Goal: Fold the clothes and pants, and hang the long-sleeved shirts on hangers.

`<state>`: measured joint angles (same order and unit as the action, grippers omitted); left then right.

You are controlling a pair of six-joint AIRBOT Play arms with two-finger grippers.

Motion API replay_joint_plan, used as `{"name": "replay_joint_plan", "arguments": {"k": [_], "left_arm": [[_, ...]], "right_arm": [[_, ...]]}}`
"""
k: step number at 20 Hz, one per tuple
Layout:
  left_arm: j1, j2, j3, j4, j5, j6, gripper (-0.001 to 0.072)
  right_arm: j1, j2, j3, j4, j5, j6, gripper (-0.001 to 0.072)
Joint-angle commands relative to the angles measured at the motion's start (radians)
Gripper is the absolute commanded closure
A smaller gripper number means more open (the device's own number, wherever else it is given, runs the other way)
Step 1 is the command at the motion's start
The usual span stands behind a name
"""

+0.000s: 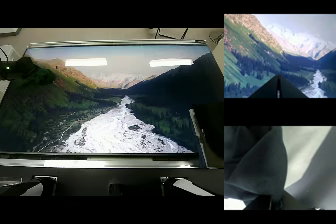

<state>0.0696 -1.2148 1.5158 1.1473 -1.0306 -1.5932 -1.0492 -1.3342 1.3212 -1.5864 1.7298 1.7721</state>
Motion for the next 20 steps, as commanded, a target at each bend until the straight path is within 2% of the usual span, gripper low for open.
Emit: {"name": "replay_joint_plan", "arguments": {"k": [1,2,3,4,5,6,9,11,12,14,16,17,18,19,20], "left_arm": [[-0.02,0.0,0.0,-0.004,0.0,0.0,0.0683],[-0.03,0.0,0.0,-0.004,0.0,0.0,0.0683],[-0.039,0.0,0.0,-0.004,0.0,0.0,0.0683],[-0.047,0.0,0.0,-0.004,0.0,0.0,0.0683],[-0.053,0.0,0.0,-0.004,0.001,0.0,0.0683],[-0.055,0.0,0.001,-0.009,0.003,0.0,0.0683],[-0.057,0.0,0.035,-0.064,0.037,0.001,0.0684],[-0.079,-0.001,0.092,-0.047,0.108,0.079,0.0686],[-0.099,-0.006,0.116,0.04,0.145,0.079,0.0687],[-0.145,-0.037,0.127,0.339,0.134,-0.079,0.0687],[-0.17,-0.098,0.126,0.522,-0.018,-0.18,0.0682],[-0.171,-0.135,0.126,0.523,-0.122,-0.185,0.0583],[-0.171,-0.171,0.124,0.514,-0.23,-0.185,0.0244],[-0.171,-0.196,0.107,0.491,-0.32,-0.16,0.0002],[-0.171,-0.202,0.06,0.459,-0.357,-0.093,-0.0005]], "right_arm": [[-0.001,0.002,-0.032,-0.079,-0.016,-0.022,0.0667],[-0.001,0.003,-0.032,-0.097,-0.019,-0.023,0.0664],[-0.001,0.003,-0.032,-0.102,-0.025,-0.023,0.0552],[0.0,0.003,-0.032,-0.093,-0.027,-0.023,0.0339],[0.0,0.005,-0.032,-0.068,-0.027,-0.023,0.0166],[0.002,0.011,-0.027,-0.042,-0.032,-0.025,0.0127],[0.002,0.015,0.122,0.142,-0.138,-0.065,0.0128],[0.008,0.015,0.285,0.416,-0.331,-0.091,0.0133],[0.037,0.015,0.35,0.502,-0.422,-0.113,0.0134],[0.191,0.015,0.445,0.506,-0.505,-0.166,0.0133],[0.394,0.01,0.448,0.413,-0.471,-0.171,0.0128],[0.506,-0.003,0.434,0.334,-0.425,-0.169,0.0006],[0.594,-0.024,0.418,0.254,-0.383,-0.16,-0.0008],[0.662,-0.056,0.406,0.214,-0.317,-0.125,-0.0008],[0.706,-0.092,0.402,0.214,-0.253,-0.11,-0.0006]]}}
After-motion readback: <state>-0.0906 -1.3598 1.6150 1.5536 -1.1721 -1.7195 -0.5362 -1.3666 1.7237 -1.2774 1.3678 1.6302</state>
